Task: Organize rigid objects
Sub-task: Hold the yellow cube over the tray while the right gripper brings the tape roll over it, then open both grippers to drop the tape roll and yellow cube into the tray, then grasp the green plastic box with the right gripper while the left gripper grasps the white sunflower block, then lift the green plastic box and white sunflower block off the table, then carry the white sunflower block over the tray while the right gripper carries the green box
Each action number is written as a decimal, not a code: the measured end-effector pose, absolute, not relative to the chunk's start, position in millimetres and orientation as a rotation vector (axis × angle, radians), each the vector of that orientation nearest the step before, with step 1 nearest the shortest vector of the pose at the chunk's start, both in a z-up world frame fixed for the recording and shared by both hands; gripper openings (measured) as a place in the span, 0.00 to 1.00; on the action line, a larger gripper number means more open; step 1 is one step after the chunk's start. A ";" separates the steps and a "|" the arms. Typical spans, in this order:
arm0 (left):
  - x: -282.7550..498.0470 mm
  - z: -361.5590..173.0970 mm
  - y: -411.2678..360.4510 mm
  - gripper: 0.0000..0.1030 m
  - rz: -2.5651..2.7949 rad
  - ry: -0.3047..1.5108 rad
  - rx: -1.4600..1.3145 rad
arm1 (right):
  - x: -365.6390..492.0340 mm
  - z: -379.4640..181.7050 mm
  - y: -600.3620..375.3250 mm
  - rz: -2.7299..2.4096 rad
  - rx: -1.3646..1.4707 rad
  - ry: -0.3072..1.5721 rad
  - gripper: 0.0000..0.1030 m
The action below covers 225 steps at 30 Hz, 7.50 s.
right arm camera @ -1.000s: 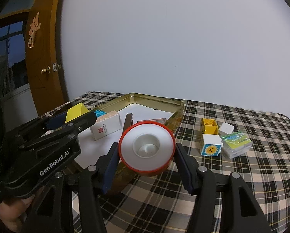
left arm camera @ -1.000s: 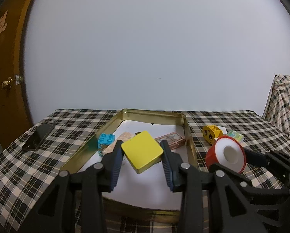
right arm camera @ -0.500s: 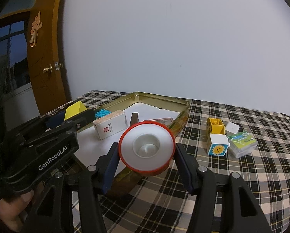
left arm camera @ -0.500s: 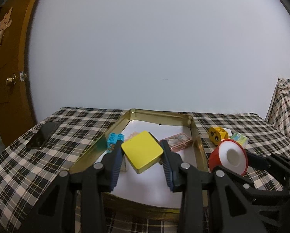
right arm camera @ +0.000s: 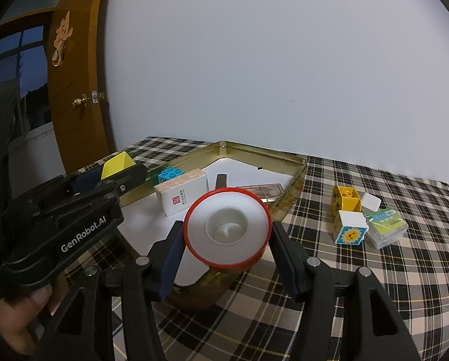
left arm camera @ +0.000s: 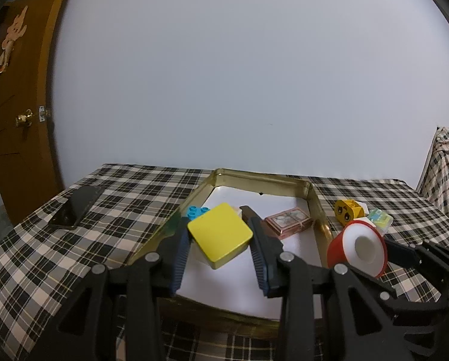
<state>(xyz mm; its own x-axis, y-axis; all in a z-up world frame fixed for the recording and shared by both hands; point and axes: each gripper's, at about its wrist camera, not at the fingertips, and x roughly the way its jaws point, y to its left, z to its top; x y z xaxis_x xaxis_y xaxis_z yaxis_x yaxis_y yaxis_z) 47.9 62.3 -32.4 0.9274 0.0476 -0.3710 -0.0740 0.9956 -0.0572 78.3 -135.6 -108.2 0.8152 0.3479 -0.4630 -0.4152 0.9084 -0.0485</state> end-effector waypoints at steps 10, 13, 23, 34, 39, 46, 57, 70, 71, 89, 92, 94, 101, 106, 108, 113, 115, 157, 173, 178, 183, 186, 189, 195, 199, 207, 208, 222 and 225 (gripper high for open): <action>49.0 -33.1 70.1 0.37 0.076 0.387 -0.072 | 78.8 -109.5 -125.4 0.440 -0.160 0.475 0.57; 49.8 -33.3 70.6 0.37 0.077 0.390 -0.072 | 79.1 -109.6 -125.6 0.443 -0.160 0.475 0.57; 59.9 -36.2 72.8 0.37 0.068 0.424 -0.042 | 82.7 -111.4 -124.2 0.476 -0.153 0.497 0.57; 81.8 -42.8 79.2 0.37 0.022 0.507 -0.029 | 93.5 -116.2 -122.2 0.530 -0.098 0.561 0.57; 101.0 -40.7 79.8 0.37 -0.002 0.553 -0.011 | 106.8 -108.5 -119.0 0.524 -0.118 0.540 0.57; 129.1 -34.7 78.3 0.37 -0.022 0.602 0.018 | 147.5 -99.5 -120.5 0.478 -0.158 0.562 0.57; 174.3 -40.3 64.7 0.37 -0.043 0.739 0.067 | 203.3 -105.2 -113.7 0.415 -0.215 0.626 0.57; 157.1 -19.6 70.1 0.99 0.072 0.652 0.019 | 189.2 -94.4 -154.8 0.407 -0.131 0.565 0.72; 153.6 -17.2 65.0 0.99 0.060 0.639 0.014 | 184.5 -93.3 -166.8 0.394 -0.120 0.554 0.72; 150.5 -27.3 -107.1 0.99 -0.161 0.638 0.168 | 184.3 -95.0 -323.6 0.024 0.050 0.543 0.73; 161.3 -40.4 -126.6 0.97 -0.167 0.676 0.184 | 184.6 -95.6 -333.8 -0.026 0.043 0.553 0.73; 167.8 -46.9 -135.5 0.96 -0.175 0.698 0.180 | 186.1 -96.6 -340.5 -0.043 0.057 0.564 0.73; 191.2 -65.3 -157.1 0.74 -0.223 0.770 0.195 | 191.6 -100.3 -342.9 -0.048 0.075 0.585 0.73; 198.7 -74.7 -149.7 0.49 -0.276 0.812 0.151 | 195.7 -105.2 -349.5 -0.016 0.117 0.609 0.73; 198.4 -75.1 -143.4 0.48 -0.273 0.810 0.148 | 199.5 -108.1 -346.1 0.007 0.111 0.634 0.74; 197.5 -75.0 -133.4 0.48 -0.295 0.808 0.137 | 206.4 -112.1 -334.9 0.097 0.102 0.668 0.79; 196.1 -74.9 -134.7 0.48 -0.303 0.802 0.147 | 212.0 -116.1 -334.0 0.151 0.114 0.700 0.81; 173.4 -64.9 -98.0 0.48 -0.272 0.729 0.100 | 214.2 -129.9 -291.4 0.179 -0.131 0.766 0.82; 135.8 -51.6 -102.6 0.48 -0.215 0.596 0.130 | 188.1 -118.6 -280.3 0.133 -0.149 0.657 0.82; 129.0 -47.9 -102.3 0.48 -0.195 0.558 0.143 | 182.9 -117.6 -283.1 0.135 -0.122 0.642 0.82; 127.1 -47.2 -99.1 0.48 -0.194 0.551 0.129 | 175.4 -114.4 -285.9 0.128 -0.104 0.612 0.82; 125.5 -46.6 -96.4 0.48 -0.191 0.547 0.115 | 170.3 -112.2 -287.8 0.128 -0.092 0.595 0.82; 124.2 -46.7 -95.2 0.48 -0.192 0.546 0.113 | 165.7 -110.6 -289.9 0.129 -0.084 0.582 0.82; 120.6 -45.9 -93.9 0.48 -0.190 0.540 0.107 | 159.4 -109.1 -292.4 0.137 -0.075 0.575 0.82; 117.8 -45.5 -91.5 0.48 -0.189 0.538 0.099 | 154.9 -108.5 -290.2 0.145 -0.076 0.568 0.82; 110.6 -43.9 -86.8 0.48 -0.182 0.520 0.087 | 141.6 -104.4 -289.4 0.145 -0.070 0.532 0.82; 109.8 -44.0 -86.3 0.48 -0.182 0.520 0.086 | 140.5 -104.3 -289.5 0.147 -0.070 0.532 0.82; 99.1 -42.7 -75.9 0.48 -0.178 0.505 0.061 | 133.9 -104.4 -286.9 0.160 -0.082 0.521 0.82; 97.4 -42.4 -73.7 0.48 -0.178 0.502 0.058 | 130.9 -104.1 -285.5 0.160 -0.086 0.516 0.82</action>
